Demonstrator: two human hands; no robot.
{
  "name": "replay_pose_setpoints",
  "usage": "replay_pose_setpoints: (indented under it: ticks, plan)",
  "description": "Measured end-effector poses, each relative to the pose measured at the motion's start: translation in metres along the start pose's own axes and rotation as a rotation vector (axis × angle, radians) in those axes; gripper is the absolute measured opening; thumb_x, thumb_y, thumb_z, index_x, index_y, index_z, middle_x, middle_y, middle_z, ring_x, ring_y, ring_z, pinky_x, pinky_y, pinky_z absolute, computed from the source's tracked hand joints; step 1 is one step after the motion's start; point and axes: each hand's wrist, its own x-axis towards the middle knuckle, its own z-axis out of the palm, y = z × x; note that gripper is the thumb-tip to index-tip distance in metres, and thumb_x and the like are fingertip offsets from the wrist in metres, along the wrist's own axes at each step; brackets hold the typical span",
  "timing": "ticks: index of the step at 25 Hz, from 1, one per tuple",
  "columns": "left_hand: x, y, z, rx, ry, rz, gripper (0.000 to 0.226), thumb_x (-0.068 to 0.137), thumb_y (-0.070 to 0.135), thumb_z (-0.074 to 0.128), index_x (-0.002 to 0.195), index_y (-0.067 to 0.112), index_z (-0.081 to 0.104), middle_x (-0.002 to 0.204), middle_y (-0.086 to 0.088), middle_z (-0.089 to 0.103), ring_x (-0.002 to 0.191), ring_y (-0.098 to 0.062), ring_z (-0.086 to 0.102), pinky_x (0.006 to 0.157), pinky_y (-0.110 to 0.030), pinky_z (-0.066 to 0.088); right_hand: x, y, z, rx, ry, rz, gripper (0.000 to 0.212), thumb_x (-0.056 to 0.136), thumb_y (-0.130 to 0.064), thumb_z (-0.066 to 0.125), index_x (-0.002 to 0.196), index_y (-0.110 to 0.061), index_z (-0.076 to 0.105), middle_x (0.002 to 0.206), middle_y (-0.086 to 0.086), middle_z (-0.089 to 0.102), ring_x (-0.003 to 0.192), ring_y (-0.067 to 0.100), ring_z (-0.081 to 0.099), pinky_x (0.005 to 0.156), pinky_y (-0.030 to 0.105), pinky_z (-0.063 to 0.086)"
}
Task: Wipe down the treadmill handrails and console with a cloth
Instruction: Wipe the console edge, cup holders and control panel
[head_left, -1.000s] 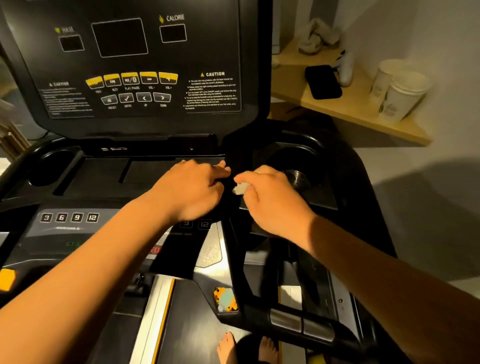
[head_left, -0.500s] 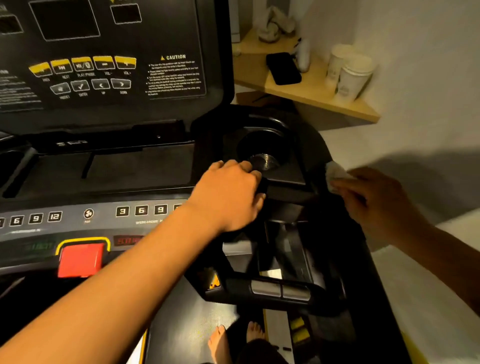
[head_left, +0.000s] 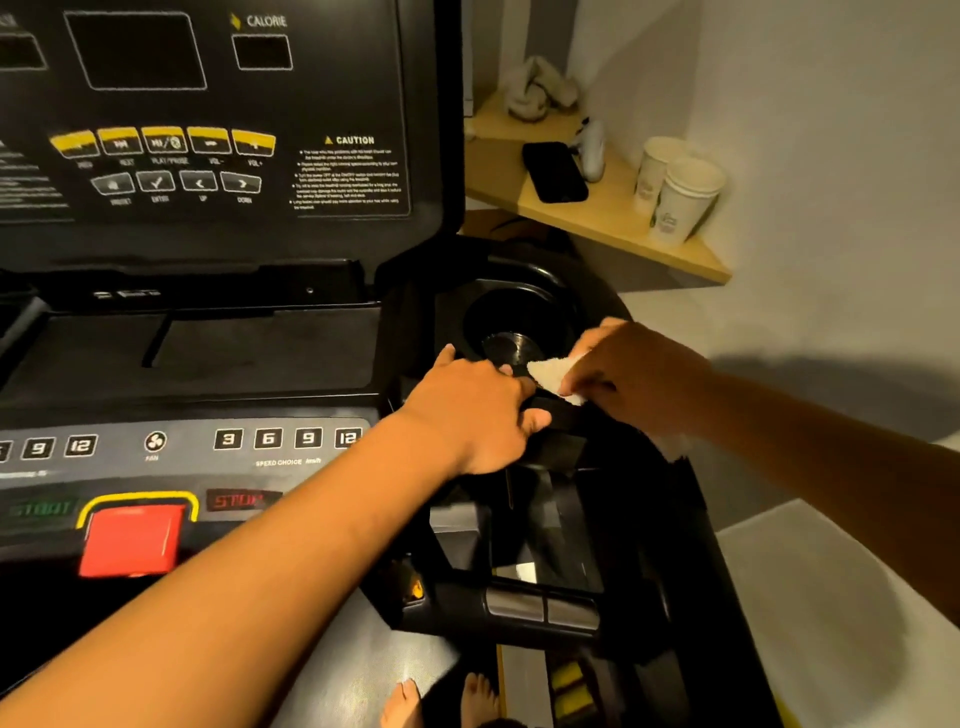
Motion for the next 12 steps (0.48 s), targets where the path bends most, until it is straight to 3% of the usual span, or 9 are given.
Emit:
replay_pose_setpoints:
  ticks: [2, 4, 8, 12]
  plan:
    - [0.001, -0.001, 0.0, -0.008, 0.001, 0.01, 0.053, 0.099, 0.052, 0.028, 0.143, 0.025, 0.039, 0.152, -0.009, 0.037, 0.137, -0.03, 0.038, 0.117, -0.056, 0.011, 0.032, 0.02, 0.001, -0.159, 0.113, -0.012, 0.02, 0.082, -0.009, 0.063, 0.093, -0.016, 0.077, 0.099, 0.013, 0.067, 0.089, 0.031, 0.06, 0.074, 0.034, 0.051]
    - [0.002, -0.002, 0.001, -0.013, 0.002, 0.019, 0.052, 0.098, 0.053, 0.028, 0.141, 0.025, 0.041, 0.151, -0.009, 0.039, 0.136, -0.032, 0.039, 0.116, -0.059, 0.009, 0.069, 0.03, 0.001, -0.279, 0.079, 0.132, 0.027, 0.088, -0.01, 0.056, 0.11, -0.017, 0.071, 0.112, 0.015, 0.06, 0.102, 0.033, 0.05, 0.085, 0.035, 0.045]
    - [0.004, -0.003, 0.006, -0.035, 0.043, 0.014, 0.049, 0.097, 0.054, 0.032, 0.133, 0.025, 0.049, 0.143, -0.009, 0.048, 0.13, -0.032, 0.045, 0.111, -0.065, 0.006, 0.127, 0.011, 0.021, -0.21, 0.153, 0.052, 0.045, 0.083, 0.0, 0.055, 0.126, -0.013, 0.056, 0.109, 0.018, 0.057, 0.104, 0.037, 0.051, 0.083, 0.042, 0.046]
    - [0.003, -0.001, 0.002, -0.06, 0.009, -0.013, 0.048, 0.098, 0.052, 0.033, 0.135, 0.025, 0.047, 0.145, -0.012, 0.044, 0.131, -0.036, 0.042, 0.112, -0.066, 0.0, 0.158, -0.015, 0.028, -0.212, 0.189, -0.043, 0.026, 0.093, -0.014, 0.053, 0.117, -0.012, 0.064, 0.105, 0.022, 0.054, 0.105, 0.04, 0.048, 0.084, 0.04, 0.045]
